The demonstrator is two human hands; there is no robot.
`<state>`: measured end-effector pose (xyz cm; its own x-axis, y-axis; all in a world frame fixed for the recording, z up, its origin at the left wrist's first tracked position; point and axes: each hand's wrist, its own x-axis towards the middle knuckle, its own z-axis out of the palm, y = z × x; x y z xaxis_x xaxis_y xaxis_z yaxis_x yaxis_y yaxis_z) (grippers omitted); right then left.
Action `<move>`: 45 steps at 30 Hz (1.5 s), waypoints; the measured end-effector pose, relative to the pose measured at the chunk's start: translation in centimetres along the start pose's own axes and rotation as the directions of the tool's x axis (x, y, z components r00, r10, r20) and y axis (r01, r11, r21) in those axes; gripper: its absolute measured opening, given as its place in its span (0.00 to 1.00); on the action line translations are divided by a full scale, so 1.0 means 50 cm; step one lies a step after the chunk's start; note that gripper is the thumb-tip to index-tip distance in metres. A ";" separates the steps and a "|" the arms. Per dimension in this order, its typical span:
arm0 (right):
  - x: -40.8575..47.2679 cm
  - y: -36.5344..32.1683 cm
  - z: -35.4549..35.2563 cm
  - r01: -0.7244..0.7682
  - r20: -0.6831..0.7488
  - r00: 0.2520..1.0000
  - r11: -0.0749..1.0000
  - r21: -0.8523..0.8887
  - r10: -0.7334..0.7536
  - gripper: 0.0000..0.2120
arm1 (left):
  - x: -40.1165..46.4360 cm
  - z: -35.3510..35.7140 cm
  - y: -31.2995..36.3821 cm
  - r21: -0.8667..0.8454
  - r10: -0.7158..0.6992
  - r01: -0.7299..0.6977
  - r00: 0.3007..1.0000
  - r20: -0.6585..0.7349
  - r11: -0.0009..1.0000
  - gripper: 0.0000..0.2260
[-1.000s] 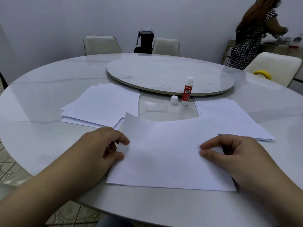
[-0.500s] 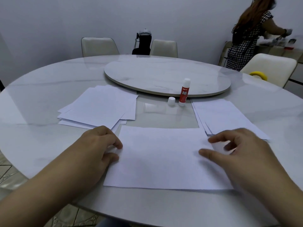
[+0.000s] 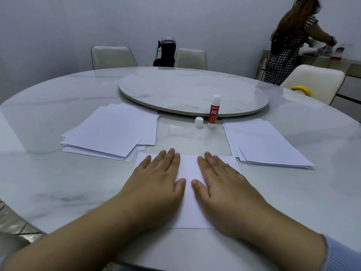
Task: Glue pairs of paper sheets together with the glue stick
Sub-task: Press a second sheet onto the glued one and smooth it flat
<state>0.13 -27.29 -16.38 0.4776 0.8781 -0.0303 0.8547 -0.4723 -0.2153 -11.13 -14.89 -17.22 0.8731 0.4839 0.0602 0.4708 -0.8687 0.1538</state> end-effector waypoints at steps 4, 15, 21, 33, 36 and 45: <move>-0.002 -0.001 0.000 -0.020 0.010 1.000 1.000 -0.001 0.020 0.31 | -0.006 -0.005 0.005 0.009 -0.020 0.019 1.000 0.003 1.000 0.27; -0.032 0.028 -0.011 -0.088 0.014 0.996 0.996 -0.006 0.088 0.36 | -0.025 -0.009 -0.005 0.039 -0.076 0.075 0.997 0.017 0.996 0.32; -0.044 0.033 -0.014 -0.129 -0.001 0.992 0.992 -0.019 0.129 0.45 | -0.045 -0.013 -0.014 0.040 -0.105 0.105 0.994 -0.010 0.994 0.35; -0.066 0.042 -0.019 -0.170 -0.048 0.984 0.984 0.057 0.173 0.50 | -0.065 -0.016 -0.020 0.023 -0.212 0.212 0.977 -0.027 0.977 0.44; -0.066 0.042 -0.018 -0.180 -0.082 0.979 0.979 0.092 0.187 0.51 | -0.064 -0.015 -0.022 0.006 -0.212 0.213 0.977 -0.032 0.977 0.45; -0.037 0.058 -0.058 -0.210 -0.122 0.955 0.906 0.367 0.271 0.45 | -0.064 -0.010 -0.025 -0.051 -0.218 0.214 0.972 -0.085 0.976 0.46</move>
<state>2.32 -30.48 -14.12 0.7122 0.7013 0.0319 0.5998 -0.5843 -0.5467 -14.56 -15.29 -17.09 0.7357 0.6685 0.1091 0.6394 -0.7386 0.2136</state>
